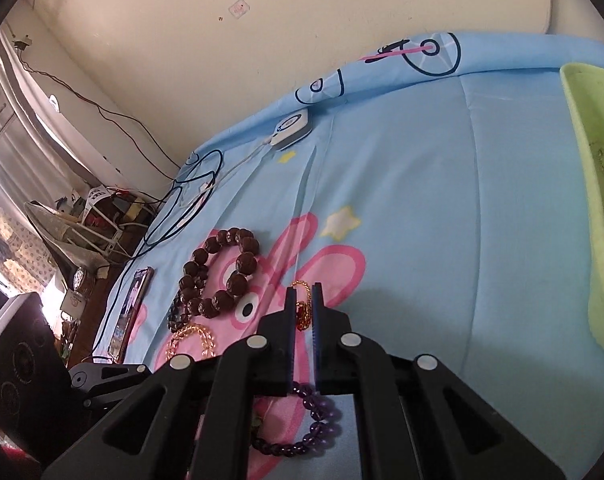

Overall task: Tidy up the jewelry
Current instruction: 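Grasp the small gold ring beside the purple bracelet with the right tool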

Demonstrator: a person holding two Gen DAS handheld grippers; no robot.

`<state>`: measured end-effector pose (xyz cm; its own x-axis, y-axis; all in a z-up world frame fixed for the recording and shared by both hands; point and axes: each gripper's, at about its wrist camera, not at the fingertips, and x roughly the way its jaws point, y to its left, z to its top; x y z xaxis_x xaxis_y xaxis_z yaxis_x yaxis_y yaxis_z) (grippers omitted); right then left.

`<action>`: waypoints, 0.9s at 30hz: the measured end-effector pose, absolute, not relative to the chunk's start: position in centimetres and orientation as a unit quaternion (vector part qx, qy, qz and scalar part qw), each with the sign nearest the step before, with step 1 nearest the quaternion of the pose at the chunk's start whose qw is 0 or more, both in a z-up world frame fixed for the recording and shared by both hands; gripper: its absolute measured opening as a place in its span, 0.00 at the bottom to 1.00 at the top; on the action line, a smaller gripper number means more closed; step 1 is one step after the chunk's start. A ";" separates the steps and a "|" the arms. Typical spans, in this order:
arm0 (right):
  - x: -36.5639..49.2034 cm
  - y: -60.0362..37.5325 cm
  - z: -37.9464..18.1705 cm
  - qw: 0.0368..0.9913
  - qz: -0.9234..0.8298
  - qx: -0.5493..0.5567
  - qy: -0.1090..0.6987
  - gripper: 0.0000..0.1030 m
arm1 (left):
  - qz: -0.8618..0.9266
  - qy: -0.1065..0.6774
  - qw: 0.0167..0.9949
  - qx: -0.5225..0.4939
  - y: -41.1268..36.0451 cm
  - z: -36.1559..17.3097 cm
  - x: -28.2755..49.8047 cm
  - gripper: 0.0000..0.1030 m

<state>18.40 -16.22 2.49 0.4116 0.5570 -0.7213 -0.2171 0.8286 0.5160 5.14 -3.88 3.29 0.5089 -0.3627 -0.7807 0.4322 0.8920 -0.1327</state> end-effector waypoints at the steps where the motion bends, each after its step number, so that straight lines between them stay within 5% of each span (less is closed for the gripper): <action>1: 18.4 -16.3 2.5 0.822 0.236 0.175 0.488 0.00 | -0.230 0.439 0.868 0.040 -4.0 3.4 5.1 0.13; 3: 18.4 -16.3 2.5 0.822 0.237 0.175 0.488 0.00 | -0.230 0.438 0.868 0.039 -4.0 3.7 5.0 0.07; 20: 18.2 -16.4 2.6 0.823 0.233 0.177 0.487 0.00 | -0.188 0.443 0.875 -0.050 1.9 5.1 6.1 0.07; 24: 18.1 -16.6 2.8 0.825 0.233 0.181 0.482 0.00 | -0.192 0.450 0.872 -0.027 -0.3 4.9 7.3 0.26; 27: 17.9 -16.6 2.8 0.825 0.233 0.184 0.481 0.00 | -0.201 0.453 0.868 -0.013 -1.7 4.5 8.1 0.28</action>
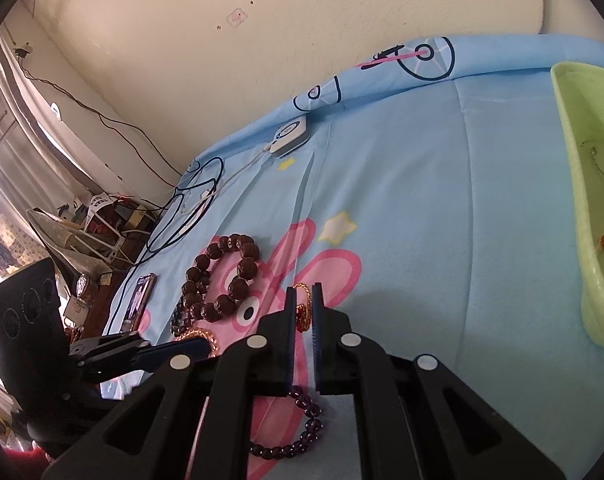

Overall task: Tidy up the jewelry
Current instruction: 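Grasp the small gold ring beside the purple bracelet with the right tool, then carry the gold ring into the green basket and open the right tool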

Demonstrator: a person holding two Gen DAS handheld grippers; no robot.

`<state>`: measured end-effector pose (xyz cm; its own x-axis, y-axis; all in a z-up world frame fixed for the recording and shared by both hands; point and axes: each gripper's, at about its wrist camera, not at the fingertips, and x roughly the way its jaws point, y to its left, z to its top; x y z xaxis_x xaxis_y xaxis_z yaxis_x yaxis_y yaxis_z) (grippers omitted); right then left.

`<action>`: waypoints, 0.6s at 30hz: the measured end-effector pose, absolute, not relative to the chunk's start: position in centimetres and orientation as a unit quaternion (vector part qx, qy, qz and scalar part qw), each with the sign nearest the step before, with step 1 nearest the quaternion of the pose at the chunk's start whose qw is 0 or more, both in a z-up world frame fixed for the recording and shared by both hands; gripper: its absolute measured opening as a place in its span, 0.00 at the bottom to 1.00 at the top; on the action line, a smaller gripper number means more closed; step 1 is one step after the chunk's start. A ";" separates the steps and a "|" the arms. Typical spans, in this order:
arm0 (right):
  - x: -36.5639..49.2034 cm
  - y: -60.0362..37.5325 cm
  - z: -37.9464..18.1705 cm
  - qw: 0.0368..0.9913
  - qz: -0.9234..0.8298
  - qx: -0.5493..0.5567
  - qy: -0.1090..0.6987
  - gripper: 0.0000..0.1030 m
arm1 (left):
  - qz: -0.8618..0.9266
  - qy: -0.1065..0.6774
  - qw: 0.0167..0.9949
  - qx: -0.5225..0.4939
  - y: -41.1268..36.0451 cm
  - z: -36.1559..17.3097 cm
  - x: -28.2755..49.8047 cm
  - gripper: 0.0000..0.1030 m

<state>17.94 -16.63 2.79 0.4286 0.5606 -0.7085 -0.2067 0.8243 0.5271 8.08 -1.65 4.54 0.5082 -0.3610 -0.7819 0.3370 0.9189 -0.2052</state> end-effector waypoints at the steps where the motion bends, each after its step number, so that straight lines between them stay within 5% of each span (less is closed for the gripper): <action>1: 17.9 -16.6 2.8 0.825 0.233 0.184 0.482 0.00 | -0.205 0.456 0.866 -0.009 -2.2 4.4 8.3 0.28; 5: 17.9 -16.3 2.9 0.823 0.239 0.180 0.483 0.00 | -0.198 0.464 0.863 0.008 -3.1 3.3 9.1 0.26; 8: 17.8 -16.2 2.9 0.820 0.249 0.179 0.484 0.00 | -0.211 0.467 0.858 -0.037 -1.9 3.3 9.4 0.14; 18: 17.1 -18.0 6.2 0.817 0.268 0.225 0.458 0.00 | -0.245 0.458 0.850 -0.091 -1.3 6.3 10.6 0.14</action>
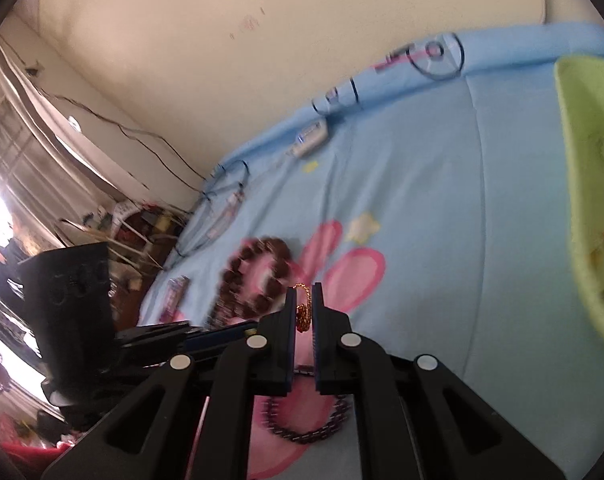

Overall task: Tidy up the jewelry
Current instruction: 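Carry the gold ring into the green basket and open the right tool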

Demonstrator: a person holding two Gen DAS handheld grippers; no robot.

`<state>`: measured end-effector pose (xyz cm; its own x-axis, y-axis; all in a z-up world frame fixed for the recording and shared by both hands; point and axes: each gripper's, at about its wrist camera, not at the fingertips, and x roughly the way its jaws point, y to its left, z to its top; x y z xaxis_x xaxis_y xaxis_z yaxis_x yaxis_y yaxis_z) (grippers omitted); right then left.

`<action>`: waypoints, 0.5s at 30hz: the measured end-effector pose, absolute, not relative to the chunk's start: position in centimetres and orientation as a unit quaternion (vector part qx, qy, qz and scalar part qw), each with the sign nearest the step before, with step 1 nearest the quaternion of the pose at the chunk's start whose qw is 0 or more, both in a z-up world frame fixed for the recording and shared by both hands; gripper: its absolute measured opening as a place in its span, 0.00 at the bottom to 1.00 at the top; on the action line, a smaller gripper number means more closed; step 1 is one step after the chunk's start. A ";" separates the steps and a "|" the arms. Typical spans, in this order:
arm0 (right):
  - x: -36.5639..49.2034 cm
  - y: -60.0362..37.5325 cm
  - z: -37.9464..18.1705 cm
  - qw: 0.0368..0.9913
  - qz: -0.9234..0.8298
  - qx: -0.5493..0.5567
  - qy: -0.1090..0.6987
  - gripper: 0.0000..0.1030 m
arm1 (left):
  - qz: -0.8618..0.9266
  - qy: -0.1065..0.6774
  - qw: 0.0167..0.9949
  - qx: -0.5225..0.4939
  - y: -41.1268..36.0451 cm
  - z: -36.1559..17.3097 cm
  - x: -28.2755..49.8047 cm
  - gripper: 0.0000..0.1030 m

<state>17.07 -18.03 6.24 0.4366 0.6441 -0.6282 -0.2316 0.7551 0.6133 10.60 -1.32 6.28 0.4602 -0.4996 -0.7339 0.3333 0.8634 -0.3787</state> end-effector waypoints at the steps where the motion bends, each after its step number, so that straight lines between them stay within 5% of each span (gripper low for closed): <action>1: 16.7 -18.9 7.5 0.829 0.262 0.218 0.444 0.00 | -0.255 0.454 0.850 -0.087 -2.0 6.9 11.1 0.14; 8: 15.8 -28.9 12.8 0.883 0.150 0.212 0.391 0.00 | -0.340 0.420 0.841 -0.020 -12.1 10.9 14.8 0.14; 14: 18.1 -35.0 11.8 0.881 0.047 0.213 0.419 0.00 | -0.329 0.429 0.841 0.022 -19.3 10.9 20.2 0.15; 15: 18.7 -35.4 11.2 0.878 0.039 0.214 0.426 0.00 | -0.322 0.438 0.839 0.024 -20.1 10.5 21.2 0.23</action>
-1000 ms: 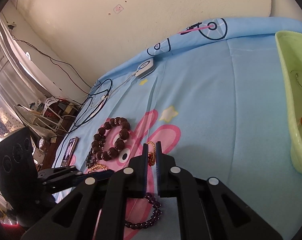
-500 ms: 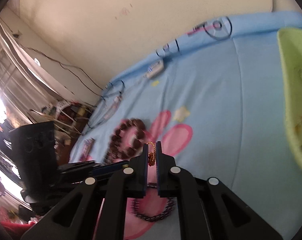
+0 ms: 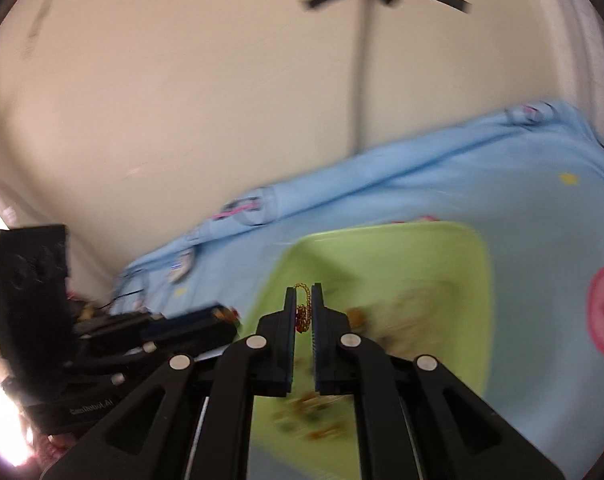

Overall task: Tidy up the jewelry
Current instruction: 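Carry the gold ring into the green basket and open the right tool, then grasp the amber bead bracelet with the right tool and lift it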

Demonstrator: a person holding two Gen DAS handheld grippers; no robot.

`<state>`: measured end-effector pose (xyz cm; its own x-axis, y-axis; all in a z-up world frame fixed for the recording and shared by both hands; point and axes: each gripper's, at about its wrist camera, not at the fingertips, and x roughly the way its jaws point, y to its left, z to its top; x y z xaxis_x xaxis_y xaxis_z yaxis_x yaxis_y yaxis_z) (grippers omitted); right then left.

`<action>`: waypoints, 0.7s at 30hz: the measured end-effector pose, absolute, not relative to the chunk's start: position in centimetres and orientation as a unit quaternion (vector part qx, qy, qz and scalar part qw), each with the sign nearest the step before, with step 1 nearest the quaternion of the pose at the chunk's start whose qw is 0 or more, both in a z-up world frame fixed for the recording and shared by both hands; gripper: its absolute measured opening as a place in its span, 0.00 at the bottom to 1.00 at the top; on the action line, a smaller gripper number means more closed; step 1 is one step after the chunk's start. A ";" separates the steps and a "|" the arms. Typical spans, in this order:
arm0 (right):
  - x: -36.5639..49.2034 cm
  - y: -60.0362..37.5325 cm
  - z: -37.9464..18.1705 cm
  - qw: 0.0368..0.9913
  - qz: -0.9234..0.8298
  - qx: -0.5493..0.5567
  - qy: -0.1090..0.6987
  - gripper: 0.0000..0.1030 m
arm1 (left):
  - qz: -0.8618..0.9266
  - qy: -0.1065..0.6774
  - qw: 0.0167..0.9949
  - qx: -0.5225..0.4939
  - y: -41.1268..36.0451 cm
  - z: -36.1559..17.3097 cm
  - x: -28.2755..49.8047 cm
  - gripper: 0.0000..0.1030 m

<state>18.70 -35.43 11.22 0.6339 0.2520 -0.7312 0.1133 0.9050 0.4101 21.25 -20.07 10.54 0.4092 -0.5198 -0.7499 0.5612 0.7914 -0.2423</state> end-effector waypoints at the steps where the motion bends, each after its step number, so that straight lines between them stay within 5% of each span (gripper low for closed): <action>1: 19.1 -35.7 10.8 0.875 0.031 0.213 0.434 0.00 | -0.314 0.452 0.835 0.025 -20.9 9.9 22.5 0.29; 11: 15.0 -35.4 11.4 0.905 0.010 0.213 0.368 0.00 | -0.294 0.441 0.848 -0.025 -17.1 11.6 20.6 0.34; 21: 10.9 -25.7 9.2 0.898 0.103 0.211 0.373 0.00 | -0.180 0.411 0.890 -0.085 2.6 10.3 11.1 0.34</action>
<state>10.91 -25.65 9.16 0.7008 0.3425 -0.6257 -0.0280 0.8897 0.4556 11.08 2.61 10.31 0.5976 -0.3905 -0.7002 0.2505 0.9206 -0.2996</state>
